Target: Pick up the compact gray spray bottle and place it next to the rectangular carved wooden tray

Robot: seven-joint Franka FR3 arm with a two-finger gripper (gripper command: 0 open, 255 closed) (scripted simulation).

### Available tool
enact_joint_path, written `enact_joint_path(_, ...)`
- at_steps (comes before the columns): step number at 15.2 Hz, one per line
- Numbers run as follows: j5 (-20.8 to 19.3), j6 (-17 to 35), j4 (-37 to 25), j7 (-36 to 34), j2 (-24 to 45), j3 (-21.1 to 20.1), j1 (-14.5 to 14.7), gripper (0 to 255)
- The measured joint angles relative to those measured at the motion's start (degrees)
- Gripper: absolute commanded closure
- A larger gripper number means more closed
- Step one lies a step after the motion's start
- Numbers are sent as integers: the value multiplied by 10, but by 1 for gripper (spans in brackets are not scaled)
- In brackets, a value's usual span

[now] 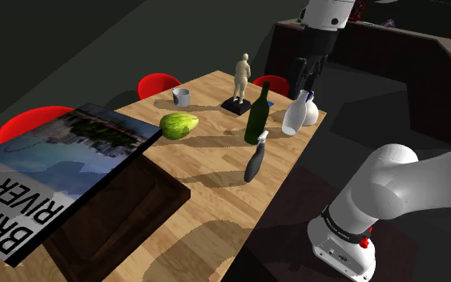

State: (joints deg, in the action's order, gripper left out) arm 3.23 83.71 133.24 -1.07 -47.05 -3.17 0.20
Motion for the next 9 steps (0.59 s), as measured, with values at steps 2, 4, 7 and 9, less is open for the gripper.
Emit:
enact_joint_path(2,2,11,16,-15,-11,-8,-4,0)
enact_joint_path(4,10,46,56,-71,-34,-38,-18,0)
enact_joint_path(7,27,113,127,-174,-70,-98,-41,0)
enact_joint_path(9,42,156,178,-249,-98,-143,-53,0)
